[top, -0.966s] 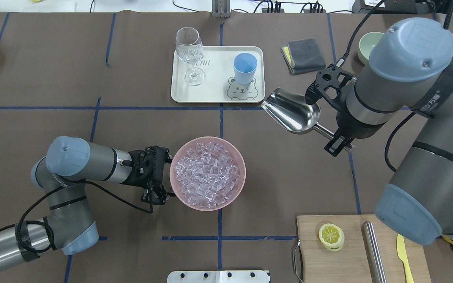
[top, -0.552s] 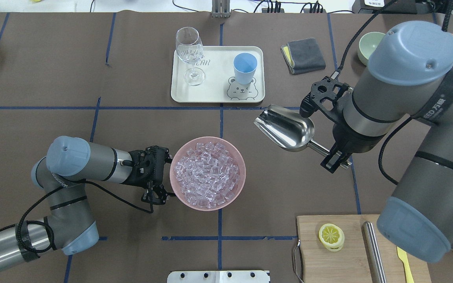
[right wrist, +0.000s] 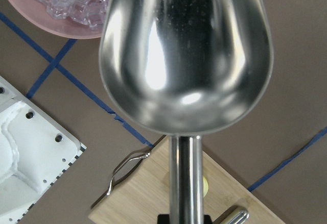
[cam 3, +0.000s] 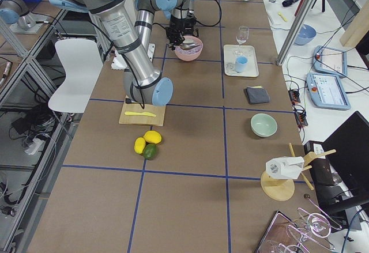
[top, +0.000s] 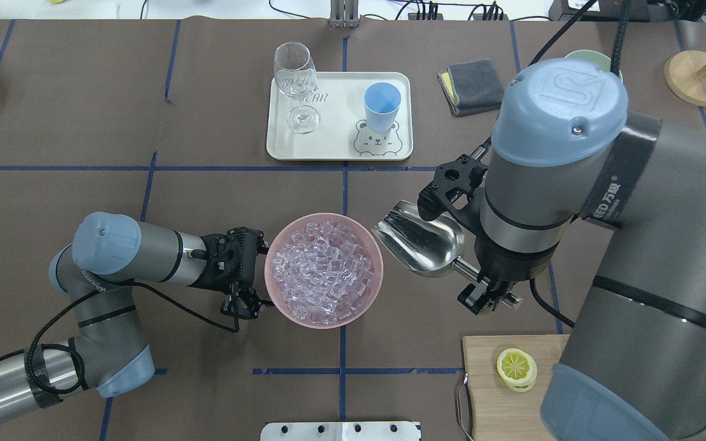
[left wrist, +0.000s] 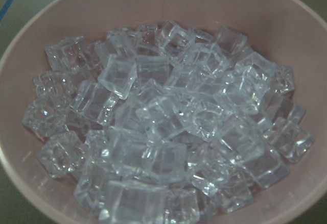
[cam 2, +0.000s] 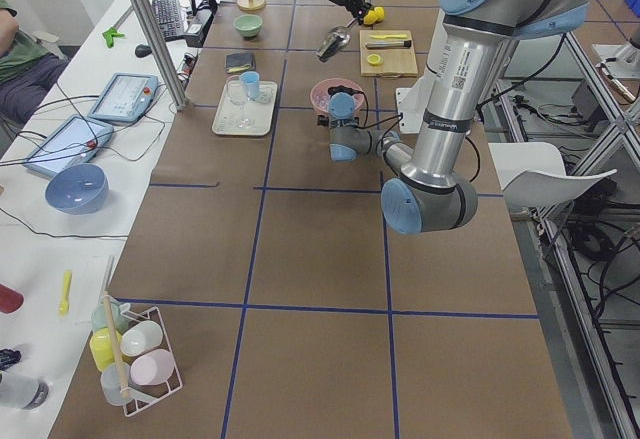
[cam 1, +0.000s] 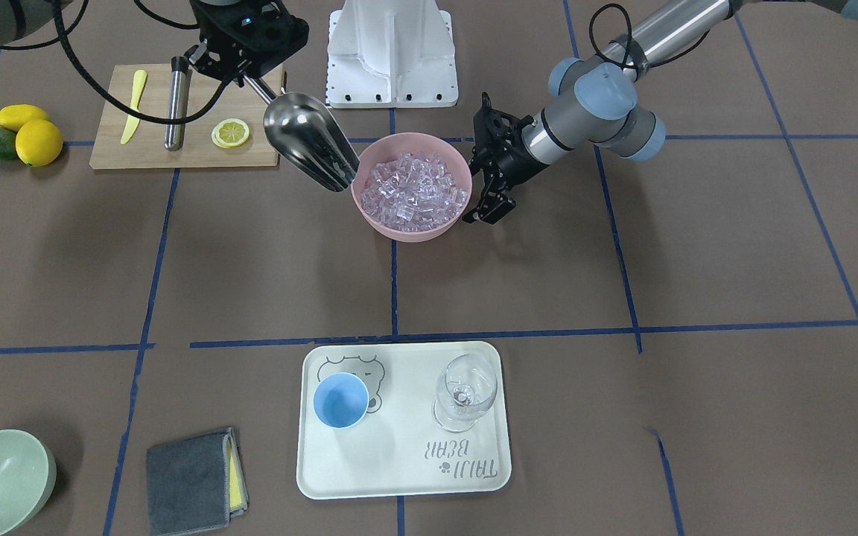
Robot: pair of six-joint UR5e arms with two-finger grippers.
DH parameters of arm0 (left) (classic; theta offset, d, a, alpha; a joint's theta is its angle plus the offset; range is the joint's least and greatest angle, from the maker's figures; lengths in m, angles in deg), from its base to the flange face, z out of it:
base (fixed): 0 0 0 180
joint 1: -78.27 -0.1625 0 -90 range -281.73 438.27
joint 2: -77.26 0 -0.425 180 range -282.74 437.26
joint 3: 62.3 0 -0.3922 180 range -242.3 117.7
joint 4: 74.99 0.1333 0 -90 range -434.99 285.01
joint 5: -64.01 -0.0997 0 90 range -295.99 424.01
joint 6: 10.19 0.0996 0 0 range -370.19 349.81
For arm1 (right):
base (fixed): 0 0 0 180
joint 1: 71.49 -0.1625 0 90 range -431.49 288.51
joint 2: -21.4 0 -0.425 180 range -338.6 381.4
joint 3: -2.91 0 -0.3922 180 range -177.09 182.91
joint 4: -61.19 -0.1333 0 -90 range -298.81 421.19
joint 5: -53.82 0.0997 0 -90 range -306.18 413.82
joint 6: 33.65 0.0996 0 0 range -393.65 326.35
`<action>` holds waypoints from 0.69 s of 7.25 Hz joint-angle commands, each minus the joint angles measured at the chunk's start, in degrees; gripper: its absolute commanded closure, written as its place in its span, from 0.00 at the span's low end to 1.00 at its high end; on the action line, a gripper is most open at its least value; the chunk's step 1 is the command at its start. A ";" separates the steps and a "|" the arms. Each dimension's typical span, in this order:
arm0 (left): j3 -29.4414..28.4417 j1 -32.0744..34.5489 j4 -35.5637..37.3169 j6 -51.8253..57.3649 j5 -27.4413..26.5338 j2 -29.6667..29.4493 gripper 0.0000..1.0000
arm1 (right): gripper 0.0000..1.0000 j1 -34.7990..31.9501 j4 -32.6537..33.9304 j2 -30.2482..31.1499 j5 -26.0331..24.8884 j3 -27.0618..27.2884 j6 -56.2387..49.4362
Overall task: Put ice in cup with scoop
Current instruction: 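Lift the scoop with the right gripper and carry it toward the ice bowl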
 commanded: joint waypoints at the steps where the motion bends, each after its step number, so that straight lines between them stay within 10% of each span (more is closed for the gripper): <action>1: 0.00 0.00 0.00 -0.09 0.00 -0.12 0.00 | 1.00 2.51 2.76 -4.29 0.31 -4.77 4.22; 5: -0.26 0.00 0.00 0.00 0.00 -0.12 0.00 | 1.00 4.70 5.56 -11.34 -2.74 -13.24 -1.12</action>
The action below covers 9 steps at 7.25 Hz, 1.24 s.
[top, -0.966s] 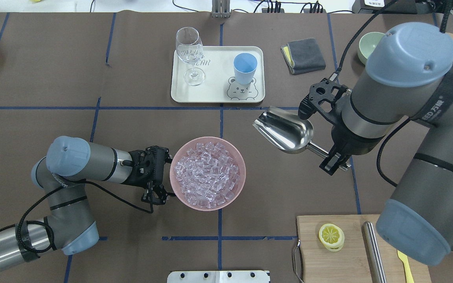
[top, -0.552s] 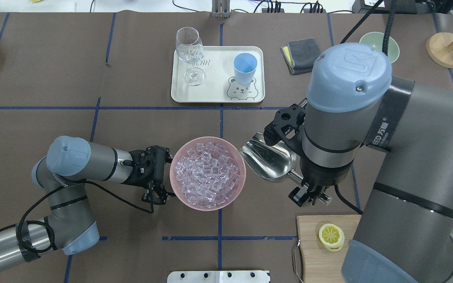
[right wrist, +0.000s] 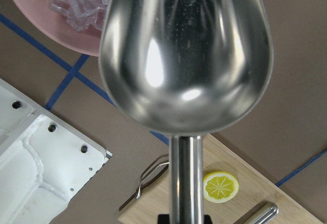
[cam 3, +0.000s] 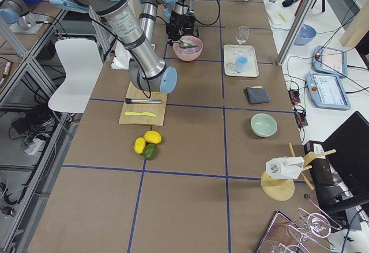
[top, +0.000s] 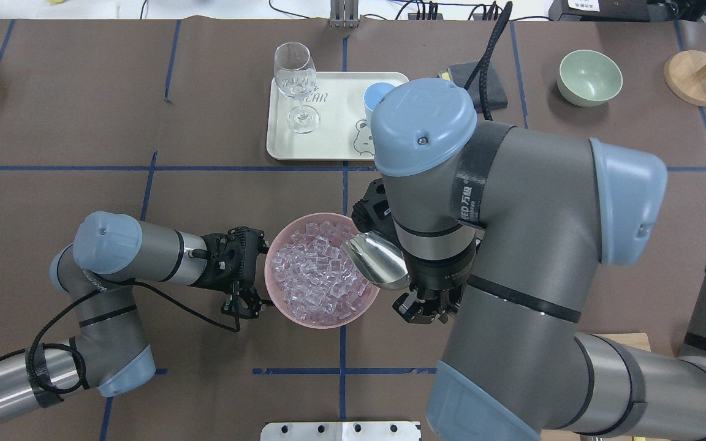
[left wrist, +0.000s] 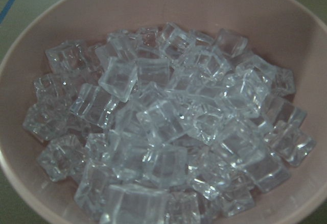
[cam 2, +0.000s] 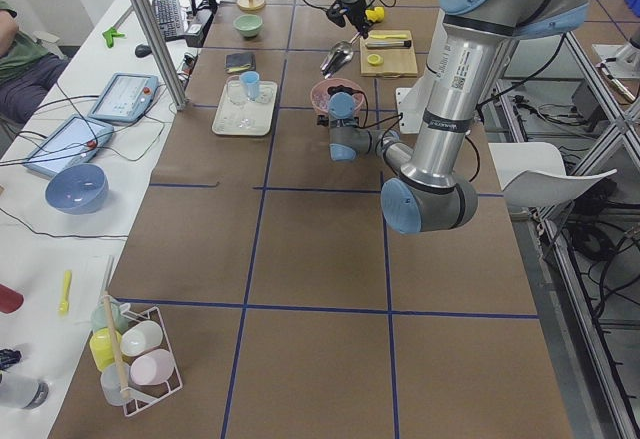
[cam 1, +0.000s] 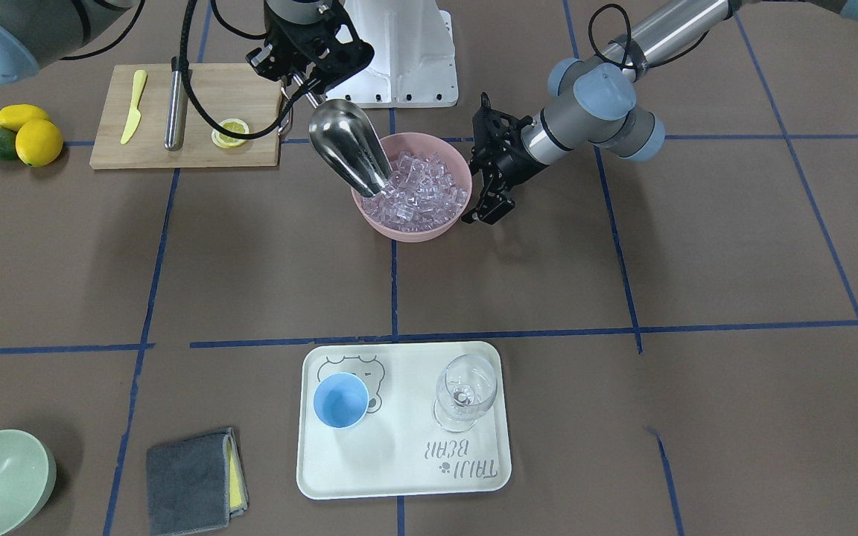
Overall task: Put ice in cup with scoop
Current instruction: 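Lift the scoop with the right gripper and carry it toward the ice bowl, then tilt the bowl with the left gripper while the right gripper positions the scoop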
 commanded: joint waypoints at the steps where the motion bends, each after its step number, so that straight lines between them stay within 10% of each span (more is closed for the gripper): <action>1: -0.24 -0.09 0.00 0.05 0.00 0.00 0.00 | 1.00 1.12 4.25 -4.57 -3.04 -4.63 -5.77; 9: -0.94 -0.09 -0.79 0.05 -0.09 -0.35 0.00 | 1.00 2.88 15.18 -13.03 -3.93 -17.22 -12.66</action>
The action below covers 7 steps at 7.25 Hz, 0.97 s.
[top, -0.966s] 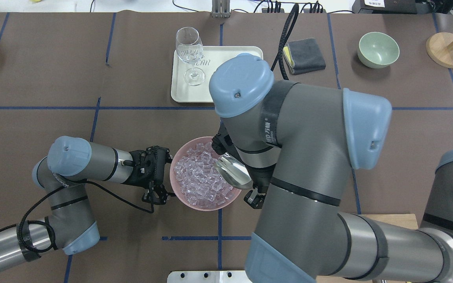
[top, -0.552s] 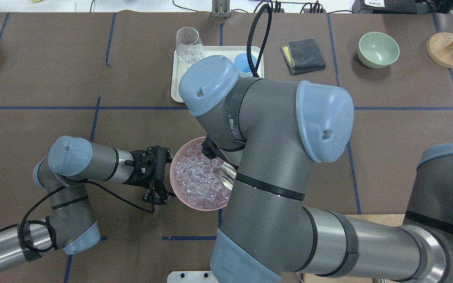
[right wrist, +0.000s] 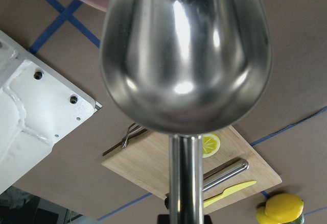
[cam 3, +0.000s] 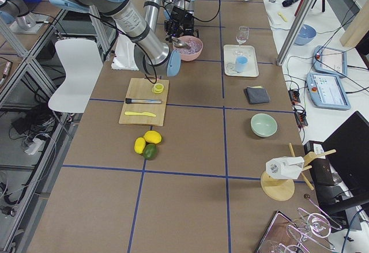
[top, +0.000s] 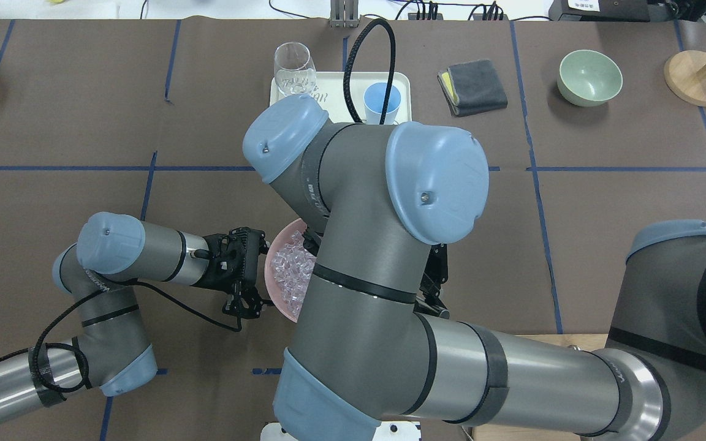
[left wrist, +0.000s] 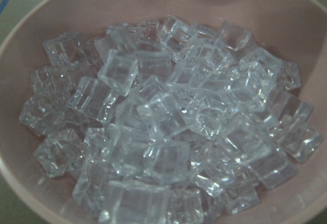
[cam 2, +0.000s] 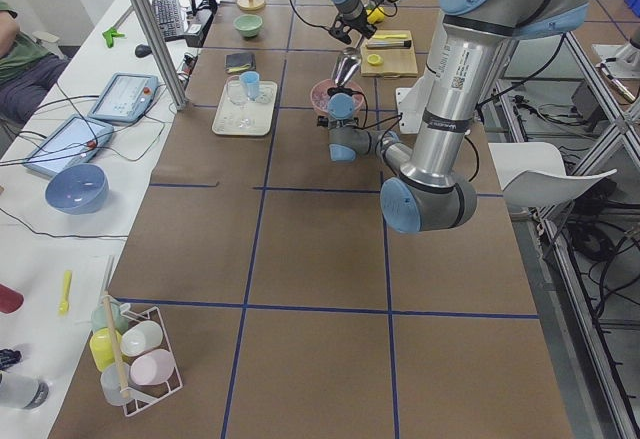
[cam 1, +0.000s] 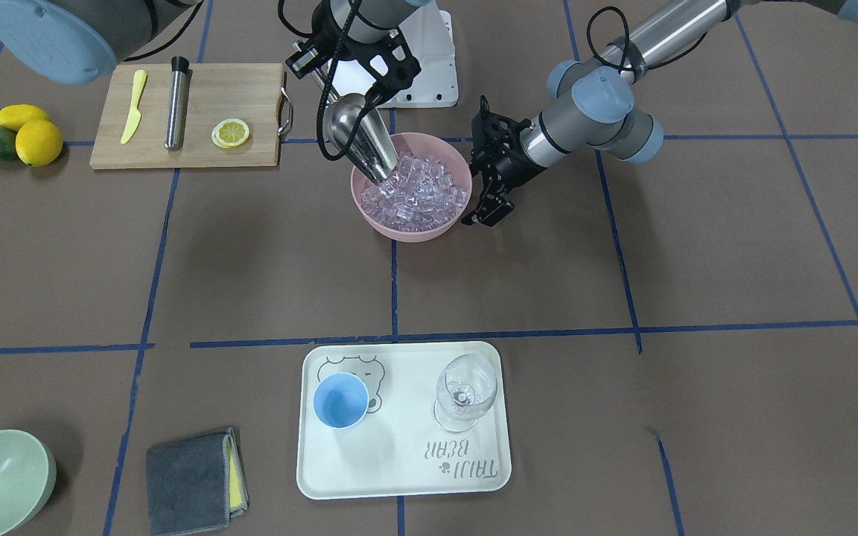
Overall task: Put ice in cup with scoop
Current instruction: 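Tilt the bowl with the left gripper while the right gripper positions the scoop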
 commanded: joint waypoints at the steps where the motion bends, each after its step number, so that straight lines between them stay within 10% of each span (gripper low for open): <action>1: -0.83 0.00 -1.59 0.00 0.00 0.00 0.00 | 1.00 0.89 0.07 -0.55 -0.42 -2.53 -0.68; 7: -1.37 0.00 -2.13 0.00 -1.23 -0.53 0.00 | 1.00 2.92 -0.28 0.06 -2.97 -4.65 -2.79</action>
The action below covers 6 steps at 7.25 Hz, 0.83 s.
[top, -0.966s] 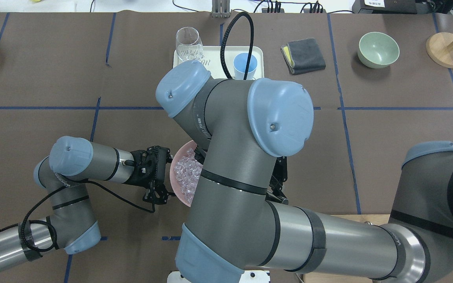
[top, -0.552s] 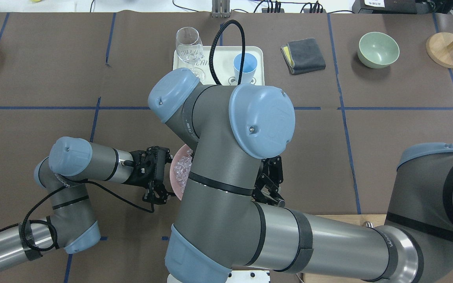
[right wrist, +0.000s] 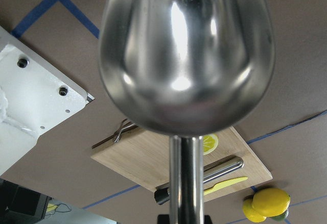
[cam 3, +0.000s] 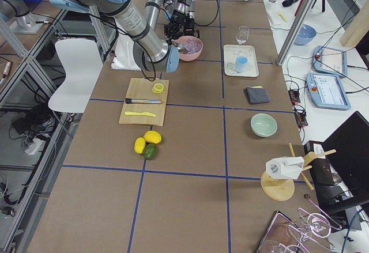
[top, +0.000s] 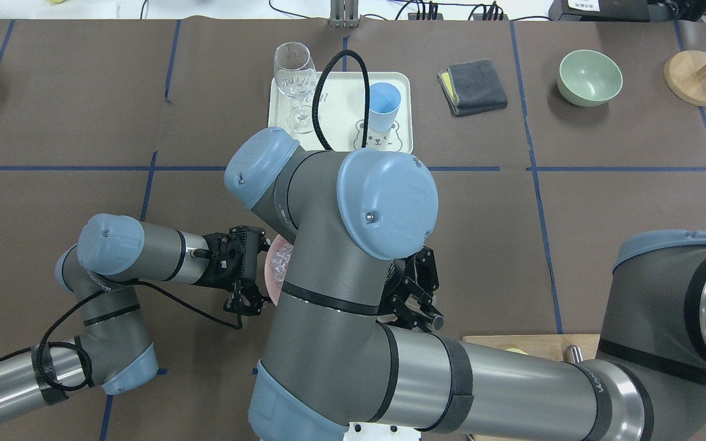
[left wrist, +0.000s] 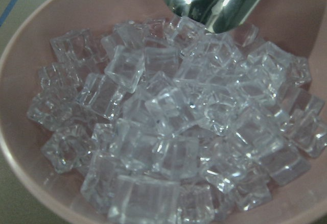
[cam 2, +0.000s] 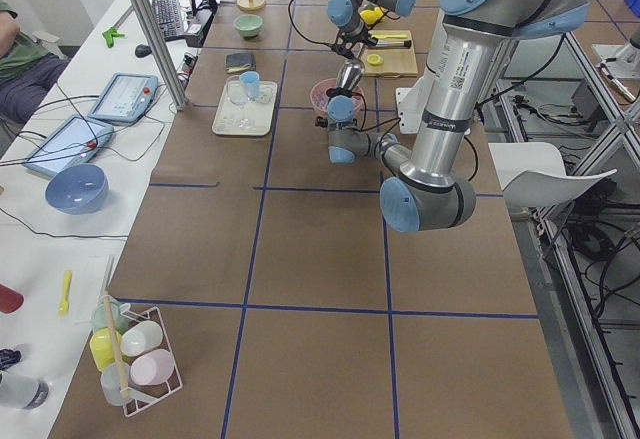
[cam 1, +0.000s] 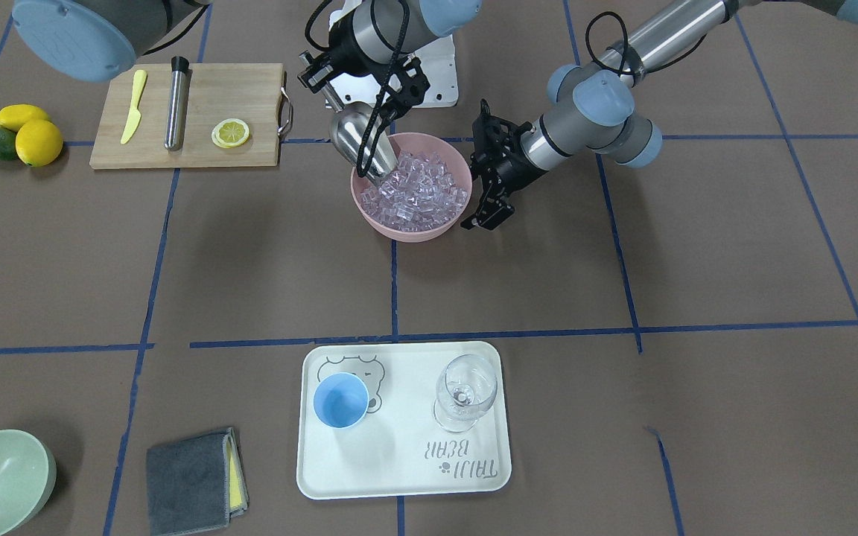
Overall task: Put ice in cup with scoop
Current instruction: 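Tilt the bowl with the left gripper while the right gripper positions the scoop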
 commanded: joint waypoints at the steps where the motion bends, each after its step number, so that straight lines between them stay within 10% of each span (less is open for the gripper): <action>1: 0.00 0.00 -0.08 0.00 -0.12 -0.11 0.00 | 1.00 0.75 -0.92 0.49 -0.56 -0.11 -0.42; 6: 0.00 0.00 0.01 -0.09 -0.12 -0.29 0.00 | 1.00 0.75 -10.75 0.58 -1.26 -7.30 -0.16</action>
